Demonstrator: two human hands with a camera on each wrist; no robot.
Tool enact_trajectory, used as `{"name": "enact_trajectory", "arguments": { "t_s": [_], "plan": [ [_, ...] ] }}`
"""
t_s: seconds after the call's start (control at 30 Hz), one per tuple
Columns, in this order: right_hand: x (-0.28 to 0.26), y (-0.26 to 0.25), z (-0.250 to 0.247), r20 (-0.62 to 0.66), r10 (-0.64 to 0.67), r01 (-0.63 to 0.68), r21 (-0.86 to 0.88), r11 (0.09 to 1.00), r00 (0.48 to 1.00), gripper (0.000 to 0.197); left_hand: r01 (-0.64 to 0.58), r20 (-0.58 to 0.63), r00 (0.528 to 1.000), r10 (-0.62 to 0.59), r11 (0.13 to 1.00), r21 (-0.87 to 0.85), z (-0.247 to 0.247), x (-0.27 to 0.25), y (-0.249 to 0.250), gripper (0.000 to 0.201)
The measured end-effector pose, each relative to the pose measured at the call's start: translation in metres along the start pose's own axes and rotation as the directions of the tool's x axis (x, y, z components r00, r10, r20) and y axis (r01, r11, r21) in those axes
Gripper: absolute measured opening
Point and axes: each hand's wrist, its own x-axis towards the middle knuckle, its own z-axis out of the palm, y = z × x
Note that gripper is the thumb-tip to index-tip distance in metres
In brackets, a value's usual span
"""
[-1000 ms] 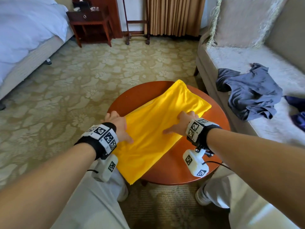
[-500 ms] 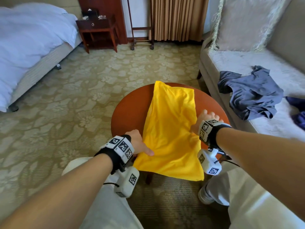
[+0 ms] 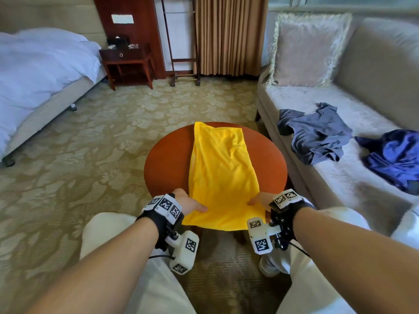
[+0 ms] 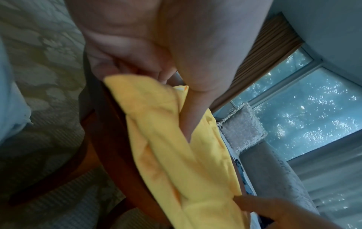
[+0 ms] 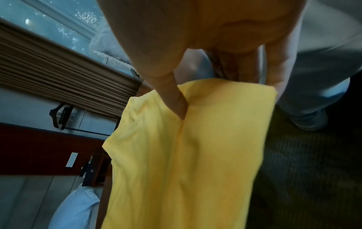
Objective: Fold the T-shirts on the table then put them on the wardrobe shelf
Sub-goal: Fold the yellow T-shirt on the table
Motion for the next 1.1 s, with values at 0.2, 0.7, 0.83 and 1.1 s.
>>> {"name": "enact_trajectory", "arguments": {
  "t_s": [0.2,0.7,0.83,1.1],
  "plan": [
    [-0.047,0.002,-0.002,-0.054,0.004,-0.014,-0.190,0.982,0.999,0.036,-0.132,-0.061,0.991,0.123,0.972,-0.194,-0.004,-0.021,-0.014,0.082],
    [-0.118,-0.057,-0.073,-0.123,-0.378,0.386,0.044,0.922,0.918,0.023,-0.164,-0.003,0.889,0.457,0.313,-0.936,-0.087,-0.094,0.017,0.011],
    [-0.127,-0.067,-0.081,-0.047,-0.375,0.375,0.232,0.897,0.926,0.022,-0.204,-0.072,0.861,0.503,0.213,-0.955,-0.088,-0.095,0.019,0.036],
    [-0.105,-0.063,-0.073,0.037,-0.432,0.371,0.450,0.812,0.901,0.024,-0.374,-0.252,0.916,0.313,0.436,-0.819,-0.080,-0.051,0.022,0.028]
  ]
}}
